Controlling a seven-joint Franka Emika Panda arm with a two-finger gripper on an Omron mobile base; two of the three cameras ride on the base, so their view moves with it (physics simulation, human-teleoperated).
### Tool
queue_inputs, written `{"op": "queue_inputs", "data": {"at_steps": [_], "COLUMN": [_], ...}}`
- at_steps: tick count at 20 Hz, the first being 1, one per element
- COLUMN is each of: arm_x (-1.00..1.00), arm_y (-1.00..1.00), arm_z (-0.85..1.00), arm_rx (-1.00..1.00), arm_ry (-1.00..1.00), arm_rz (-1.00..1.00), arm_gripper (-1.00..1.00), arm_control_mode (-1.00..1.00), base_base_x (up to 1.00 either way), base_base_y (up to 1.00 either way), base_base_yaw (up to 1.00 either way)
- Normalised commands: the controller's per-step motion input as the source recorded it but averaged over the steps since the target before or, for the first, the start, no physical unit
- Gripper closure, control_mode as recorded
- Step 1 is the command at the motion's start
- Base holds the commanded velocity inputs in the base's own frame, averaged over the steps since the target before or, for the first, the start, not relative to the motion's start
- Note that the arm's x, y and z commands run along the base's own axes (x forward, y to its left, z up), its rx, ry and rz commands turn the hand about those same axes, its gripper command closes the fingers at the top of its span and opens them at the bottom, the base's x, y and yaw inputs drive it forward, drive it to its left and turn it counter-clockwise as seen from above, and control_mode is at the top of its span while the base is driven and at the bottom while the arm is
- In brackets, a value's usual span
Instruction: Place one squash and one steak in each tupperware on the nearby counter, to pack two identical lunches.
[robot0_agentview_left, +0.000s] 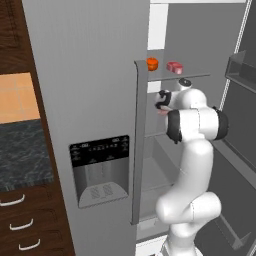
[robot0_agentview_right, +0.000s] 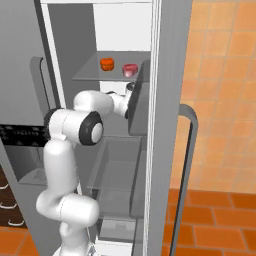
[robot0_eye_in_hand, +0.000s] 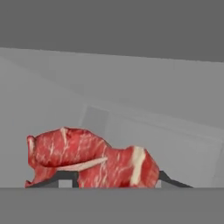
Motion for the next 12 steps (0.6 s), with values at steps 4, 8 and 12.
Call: {"op": "queue_inputs", "data": {"at_steps": [4, 8, 12], "arm_x": [-1.0, -1.0, -1.0], "arm_y": [0.33, 0.61, 0.41], "arm_z": [0.0, 0.0, 0.19], "arm_rx": [0.0, -0.01, 0.0], "arm_ry": [0.0, -0.01, -0.05], "arm_rz": [-0.03, -0.01, -0.01], "arm_gripper": [1.0, 1.0, 1.0], "arm_control_mode": [-1.0, -1.0, -1.0], "base_base_x": [0.0, 0.0, 0.0], "base_base_y": [0.0, 0.0, 0.0], "base_base_yaw": [0.0, 0.0, 0.0]}}
